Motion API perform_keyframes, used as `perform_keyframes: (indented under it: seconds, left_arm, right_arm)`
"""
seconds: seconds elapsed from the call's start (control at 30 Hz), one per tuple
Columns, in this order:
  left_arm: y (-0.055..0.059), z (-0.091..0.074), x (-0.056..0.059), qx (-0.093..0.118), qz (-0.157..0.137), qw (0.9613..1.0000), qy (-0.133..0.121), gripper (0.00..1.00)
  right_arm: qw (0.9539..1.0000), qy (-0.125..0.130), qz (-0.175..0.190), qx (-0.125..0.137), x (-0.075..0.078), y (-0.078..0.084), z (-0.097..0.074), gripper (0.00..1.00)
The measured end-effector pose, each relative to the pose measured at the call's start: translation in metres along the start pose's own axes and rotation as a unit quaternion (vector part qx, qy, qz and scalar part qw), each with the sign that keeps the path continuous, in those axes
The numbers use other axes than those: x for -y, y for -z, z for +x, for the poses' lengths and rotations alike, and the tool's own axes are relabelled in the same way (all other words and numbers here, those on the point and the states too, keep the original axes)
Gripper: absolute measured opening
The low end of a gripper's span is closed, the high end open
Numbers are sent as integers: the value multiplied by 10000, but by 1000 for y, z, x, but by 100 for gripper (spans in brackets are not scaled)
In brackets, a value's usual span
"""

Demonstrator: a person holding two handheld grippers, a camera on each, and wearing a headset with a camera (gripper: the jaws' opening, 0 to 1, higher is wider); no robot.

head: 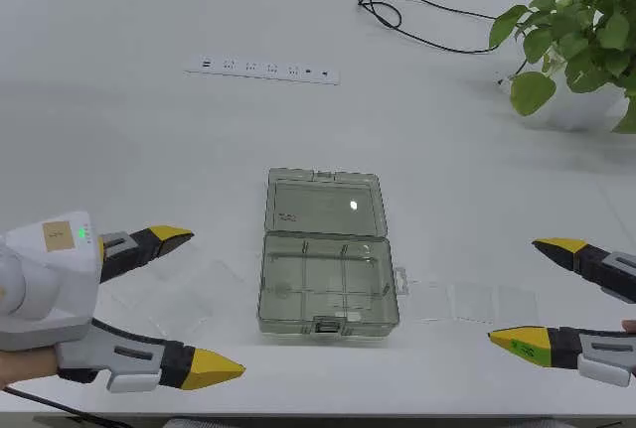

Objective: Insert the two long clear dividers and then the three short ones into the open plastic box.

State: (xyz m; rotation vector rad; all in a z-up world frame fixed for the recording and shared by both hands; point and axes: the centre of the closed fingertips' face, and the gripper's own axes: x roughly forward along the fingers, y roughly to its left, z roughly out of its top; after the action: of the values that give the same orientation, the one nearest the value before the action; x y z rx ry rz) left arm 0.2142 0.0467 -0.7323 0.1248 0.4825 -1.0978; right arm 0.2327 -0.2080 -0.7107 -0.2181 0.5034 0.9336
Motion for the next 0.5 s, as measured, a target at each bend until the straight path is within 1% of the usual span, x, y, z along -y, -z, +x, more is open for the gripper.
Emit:
perform_keyframes:
  seconds: [0.5]
  left_arm:
    - [-3, 5, 6, -30, 63, 9999, 96, 100]
  right_arm:
    - [10000, 6, -3, 9, -3, 1, -6, 84]
